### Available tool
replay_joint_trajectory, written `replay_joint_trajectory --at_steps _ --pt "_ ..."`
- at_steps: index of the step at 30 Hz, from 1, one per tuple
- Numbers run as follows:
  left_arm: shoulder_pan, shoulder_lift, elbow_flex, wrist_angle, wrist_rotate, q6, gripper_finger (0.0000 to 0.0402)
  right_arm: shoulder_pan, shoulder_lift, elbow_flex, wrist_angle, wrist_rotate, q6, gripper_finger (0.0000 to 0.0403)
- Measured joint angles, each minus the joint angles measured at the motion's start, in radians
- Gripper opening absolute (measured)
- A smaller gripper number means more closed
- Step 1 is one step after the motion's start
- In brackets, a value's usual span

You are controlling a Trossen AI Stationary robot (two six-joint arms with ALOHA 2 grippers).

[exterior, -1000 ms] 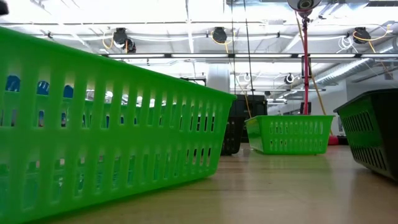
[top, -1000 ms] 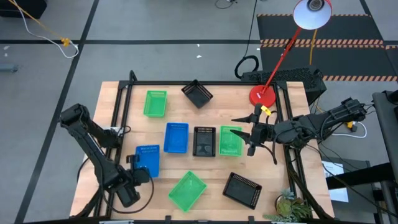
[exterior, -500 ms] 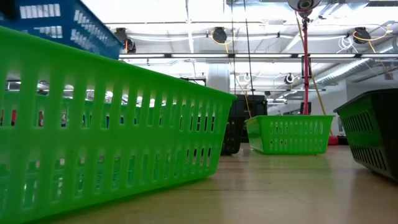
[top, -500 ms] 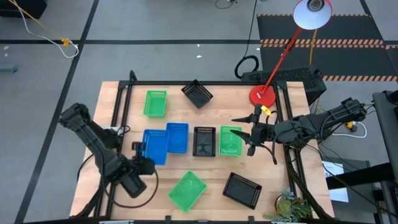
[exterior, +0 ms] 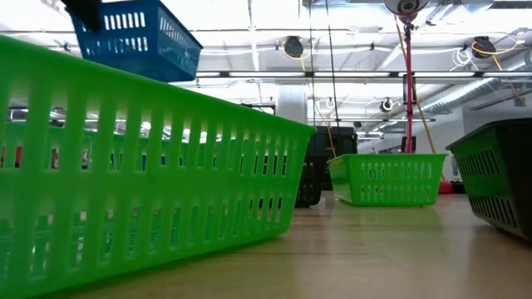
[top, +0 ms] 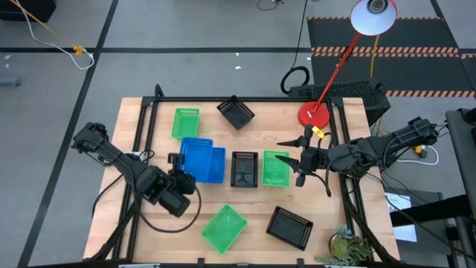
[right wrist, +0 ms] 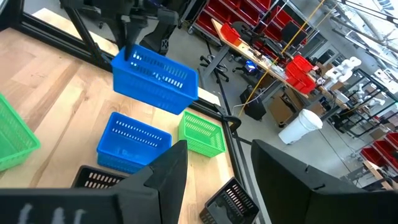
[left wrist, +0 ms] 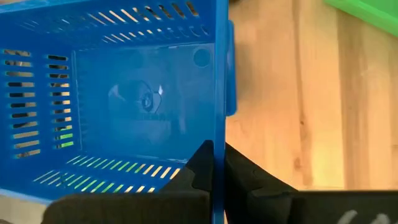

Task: Stack baskets by color
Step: Stack the blue bin on top of stacked blue bins

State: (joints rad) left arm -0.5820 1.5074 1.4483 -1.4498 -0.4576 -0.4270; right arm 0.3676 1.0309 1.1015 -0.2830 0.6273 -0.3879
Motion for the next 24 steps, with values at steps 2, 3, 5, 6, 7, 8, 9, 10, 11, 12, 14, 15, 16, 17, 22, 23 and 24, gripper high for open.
replay_joint_trajectory --at_steps 2,3,5,6,7,8,9,10,11,12,14,15,16,17,22,23,24 --pt "0.022 -0.002 0.000 -0.001 -0.009 0.019 0.0011 0.000 0.000 0.000 -0.002 0.000 -0.001 0.0171" --pt "0.031 -0.002 0.000 -0.001 -0.012 0.029 0.0008 0.000 0.000 0.000 -0.004 0.000 -0.001 0.0171" --pt "0.047 -0.002 0.000 0.000 -0.017 0.043 0.0005 0.000 0.000 0.000 -0.009 0.000 -0.001 0.0171" --pt "0.054 -0.002 0.000 0.000 -0.022 0.048 0.0006 0.000 0.000 0.000 -0.010 0.000 -0.001 0.0171" --pt "0.060 -0.002 0.000 0.001 -0.029 0.052 0.0009 0.000 0.000 0.000 -0.010 0.000 -0.001 0.0171" --pt "0.065 -0.002 -0.003 0.008 -0.037 0.056 0.0012 0.000 0.000 0.000 -0.010 0.000 -0.001 0.0171" --pt "0.071 -0.002 -0.007 0.012 -0.043 0.060 0.0014 0.000 0.000 0.000 -0.010 0.000 -0.001 0.0171" --pt "0.078 -0.002 -0.014 0.012 -0.044 0.061 0.0014 0.000 0.000 0.000 -0.010 0.000 -0.001 0.0171" --pt "0.085 -0.002 -0.021 0.012 -0.044 0.067 0.0013 0.000 0.000 0.000 -0.010 0.000 -0.001 0.0171" --pt "0.090 -0.002 -0.032 0.016 -0.044 0.073 0.0010 0.000 0.000 0.000 -0.011 0.000 0.000 0.0171" --pt "0.099 -0.002 -0.061 0.044 -0.045 0.097 0.0006 0.000 0.000 0.000 -0.011 0.000 0.000 0.0171" --pt "0.103 -0.002 -0.077 0.066 -0.044 0.109 0.0006 0.000 0.000 0.000 -0.011 0.000 0.000 0.0171" --pt "0.107 -0.002 -0.093 0.090 -0.043 0.119 0.0009 0.000 0.000 0.000 -0.011 0.000 0.000 0.0171" --pt "0.111 -0.002 -0.109 0.113 -0.043 0.130 0.0013 0.000 0.000 0.000 -0.011 0.000 0.000 0.0171" --pt "0.135 -0.002 -0.191 0.226 -0.034 0.177 0.0007 0.000 0.000 0.000 -0.011 0.000 0.001 0.0171" --pt "0.140 -0.002 -0.205 0.244 -0.033 0.182 0.0006 0.000 0.000 0.000 -0.011 0.000 0.001 0.0171" --pt "0.146 -0.003 -0.220 0.263 -0.032 0.184 0.0007 0.000 0.000 0.000 -0.011 0.000 0.001 0.0171"
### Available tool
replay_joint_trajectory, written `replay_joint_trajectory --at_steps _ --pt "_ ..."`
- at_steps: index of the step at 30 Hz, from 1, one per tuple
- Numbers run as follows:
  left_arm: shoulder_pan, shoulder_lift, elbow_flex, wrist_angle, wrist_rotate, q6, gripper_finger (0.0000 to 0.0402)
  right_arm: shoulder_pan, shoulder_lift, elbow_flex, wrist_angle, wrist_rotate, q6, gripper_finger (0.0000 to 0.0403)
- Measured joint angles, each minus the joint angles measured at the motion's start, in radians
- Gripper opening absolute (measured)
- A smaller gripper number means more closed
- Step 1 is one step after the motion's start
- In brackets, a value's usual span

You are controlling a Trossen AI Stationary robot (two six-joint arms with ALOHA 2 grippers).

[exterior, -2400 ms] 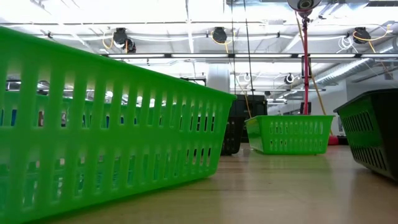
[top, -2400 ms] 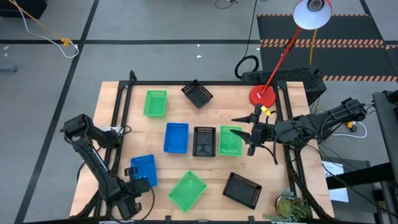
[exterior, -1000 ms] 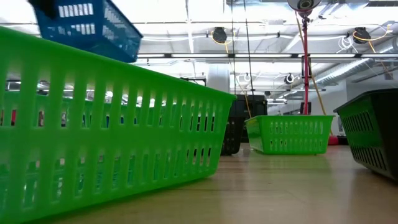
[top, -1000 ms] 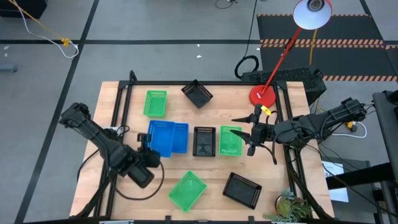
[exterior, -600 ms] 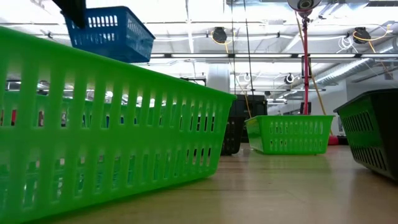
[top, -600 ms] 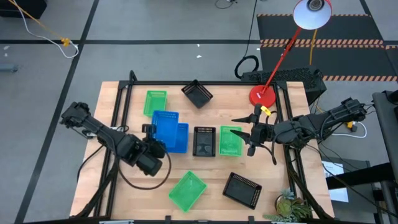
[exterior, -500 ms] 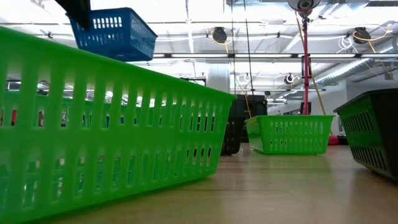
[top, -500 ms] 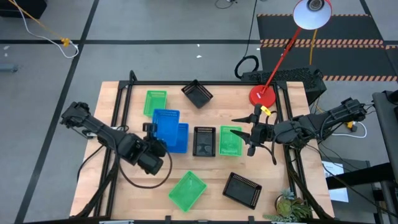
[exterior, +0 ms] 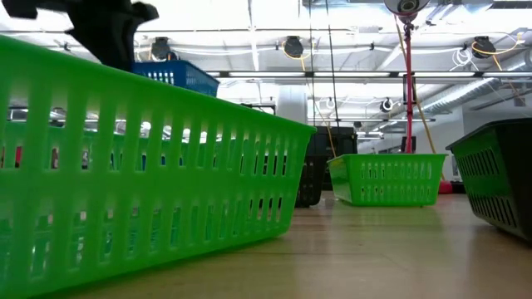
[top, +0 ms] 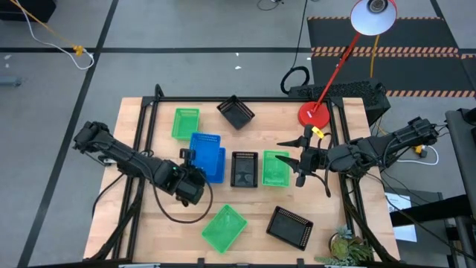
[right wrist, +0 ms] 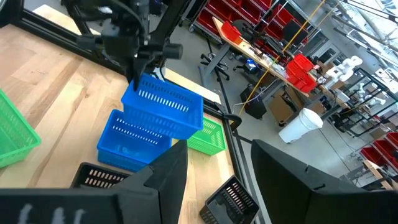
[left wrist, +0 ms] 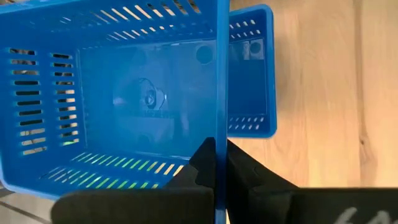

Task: Stack baskets by color
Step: Stack the blue bin on top of stacked blue bins

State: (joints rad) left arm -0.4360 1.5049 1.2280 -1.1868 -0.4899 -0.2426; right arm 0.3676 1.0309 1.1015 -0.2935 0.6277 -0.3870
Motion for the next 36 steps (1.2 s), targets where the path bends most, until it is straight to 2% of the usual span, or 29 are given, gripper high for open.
replay_joint_trajectory --at_steps 5,11,14,17,23,29,36 --pt "0.022 0.000 -0.063 0.088 0.015 0.029 0.0021 0.000 0.000 0.000 0.000 0.000 0.000 0.0171" --pt "0.044 0.000 -0.113 0.187 0.058 0.065 0.0007 0.000 0.000 0.000 0.000 0.000 0.000 0.0171" --pt "0.053 0.000 -0.138 0.225 0.071 0.064 0.0016 0.000 0.000 0.000 0.000 0.000 0.000 0.0171" --pt "0.055 0.000 -0.159 0.251 0.081 0.054 0.0023 0.000 0.000 0.000 0.000 0.000 0.000 0.0171" --pt "0.055 0.000 -0.194 0.309 0.111 0.050 0.0007 0.000 0.000 0.000 0.000 0.000 0.000 0.0171" --pt "0.055 0.000 -0.228 0.334 0.115 0.037 0.0029 0.000 0.000 0.000 0.000 0.000 0.000 0.0171" --pt "0.055 0.000 -0.260 0.402 0.115 0.038 0.0015 0.000 0.000 0.000 0.000 0.000 0.000 0.0171"
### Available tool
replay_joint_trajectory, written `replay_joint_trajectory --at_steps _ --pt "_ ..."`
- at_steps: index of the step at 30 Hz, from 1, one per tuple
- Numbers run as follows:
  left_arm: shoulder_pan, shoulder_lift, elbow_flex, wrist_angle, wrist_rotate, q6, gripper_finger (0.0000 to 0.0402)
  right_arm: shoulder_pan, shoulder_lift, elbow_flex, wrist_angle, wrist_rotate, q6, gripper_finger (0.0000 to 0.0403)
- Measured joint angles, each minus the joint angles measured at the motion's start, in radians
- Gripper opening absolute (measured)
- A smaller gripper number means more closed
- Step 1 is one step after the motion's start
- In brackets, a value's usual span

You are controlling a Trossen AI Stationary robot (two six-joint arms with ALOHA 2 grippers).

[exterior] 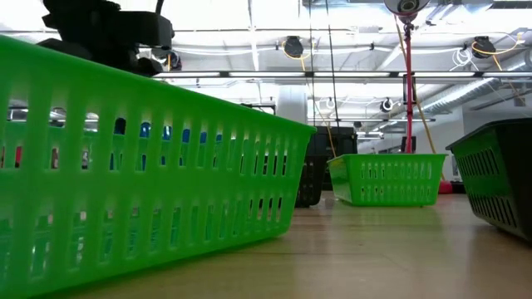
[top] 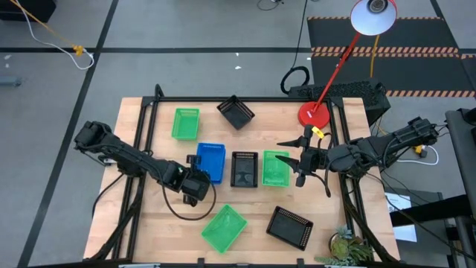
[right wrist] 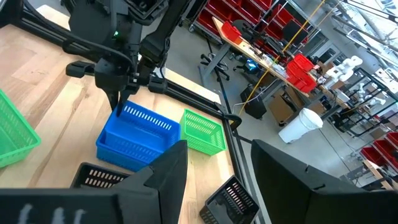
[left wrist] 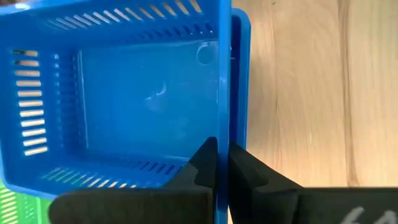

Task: Stack baskets by color
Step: Stack the blue bin on top of stacked blue bins

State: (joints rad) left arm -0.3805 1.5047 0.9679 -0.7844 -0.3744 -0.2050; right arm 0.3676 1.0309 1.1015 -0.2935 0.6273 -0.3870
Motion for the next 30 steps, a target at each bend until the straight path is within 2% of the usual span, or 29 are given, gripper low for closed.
replay_joint_trajectory --at_steps 3,12,30 --pt "0.005 0.000 -0.021 0.040 0.002 0.010 0.0023 0.000 0.000 0.000 0.000 0.000 0.000 0.0171" --pt "0.028 0.000 -0.034 0.091 0.008 -0.004 0.0085 0.000 0.000 0.000 0.000 0.000 0.000 0.0171" --pt "0.027 0.000 -0.006 0.077 0.027 -0.038 0.0187 0.000 0.000 0.000 0.000 0.000 -0.002 0.0171"
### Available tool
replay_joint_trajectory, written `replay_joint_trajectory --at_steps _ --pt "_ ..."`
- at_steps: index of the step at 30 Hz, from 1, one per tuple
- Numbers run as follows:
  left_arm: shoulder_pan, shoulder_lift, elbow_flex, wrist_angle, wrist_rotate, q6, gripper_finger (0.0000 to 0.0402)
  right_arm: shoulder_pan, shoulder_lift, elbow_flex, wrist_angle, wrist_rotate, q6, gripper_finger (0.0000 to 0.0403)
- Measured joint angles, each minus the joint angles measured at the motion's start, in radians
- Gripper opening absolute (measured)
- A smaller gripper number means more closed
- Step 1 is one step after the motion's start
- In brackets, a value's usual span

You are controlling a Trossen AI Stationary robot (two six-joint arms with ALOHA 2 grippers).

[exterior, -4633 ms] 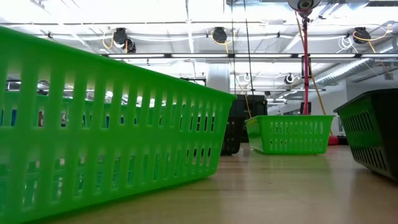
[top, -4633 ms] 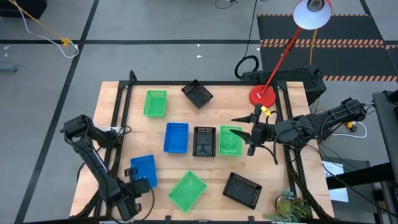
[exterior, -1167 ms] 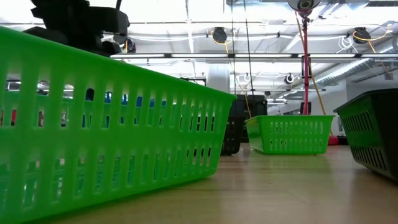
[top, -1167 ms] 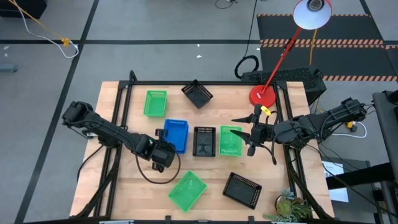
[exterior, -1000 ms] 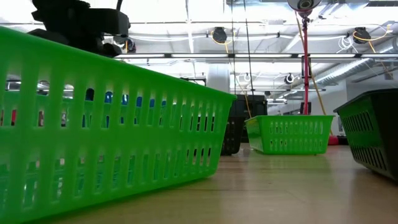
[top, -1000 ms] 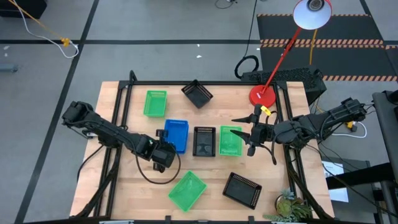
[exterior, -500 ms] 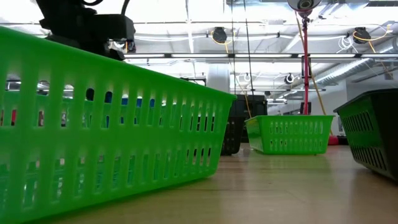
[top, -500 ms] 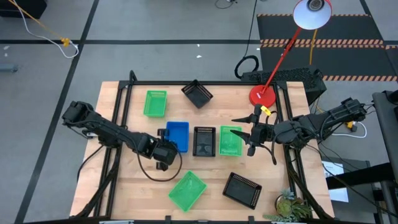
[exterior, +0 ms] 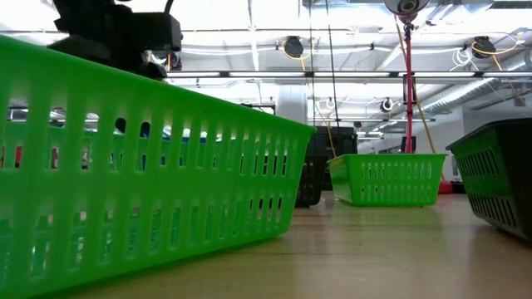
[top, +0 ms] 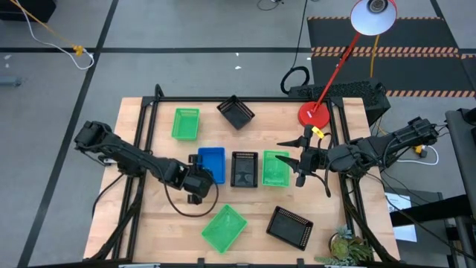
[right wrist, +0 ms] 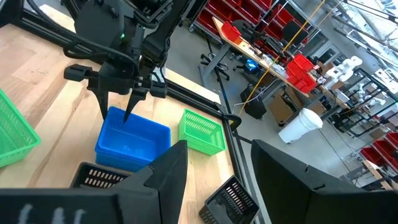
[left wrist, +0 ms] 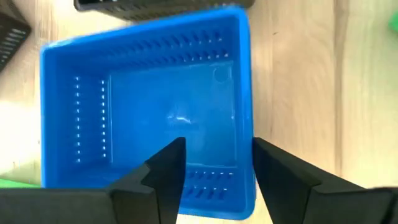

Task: Stack baskets by color
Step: Stack the blue bin on top of stacked blue bins, then stack the bottom green bin on top of stacked green bins

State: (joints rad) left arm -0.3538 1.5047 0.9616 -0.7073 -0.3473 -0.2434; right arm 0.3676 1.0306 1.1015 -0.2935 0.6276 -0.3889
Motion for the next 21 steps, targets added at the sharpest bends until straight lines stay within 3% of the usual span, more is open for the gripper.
replay_joint_trajectory --at_steps 9,16,21 --pt "0.000 -0.006 0.071 -0.087 -0.002 0.029 0.0200 0.000 0.000 0.000 -0.001 0.000 0.000 0.0171" --pt "0.006 -0.083 0.086 -0.237 -0.140 0.002 0.0200 0.000 0.000 0.000 -0.004 0.000 0.000 0.0171" --pt "0.033 -0.170 0.086 -0.296 -0.168 0.021 0.0200 0.000 0.000 0.000 -0.005 0.000 0.000 0.0171"
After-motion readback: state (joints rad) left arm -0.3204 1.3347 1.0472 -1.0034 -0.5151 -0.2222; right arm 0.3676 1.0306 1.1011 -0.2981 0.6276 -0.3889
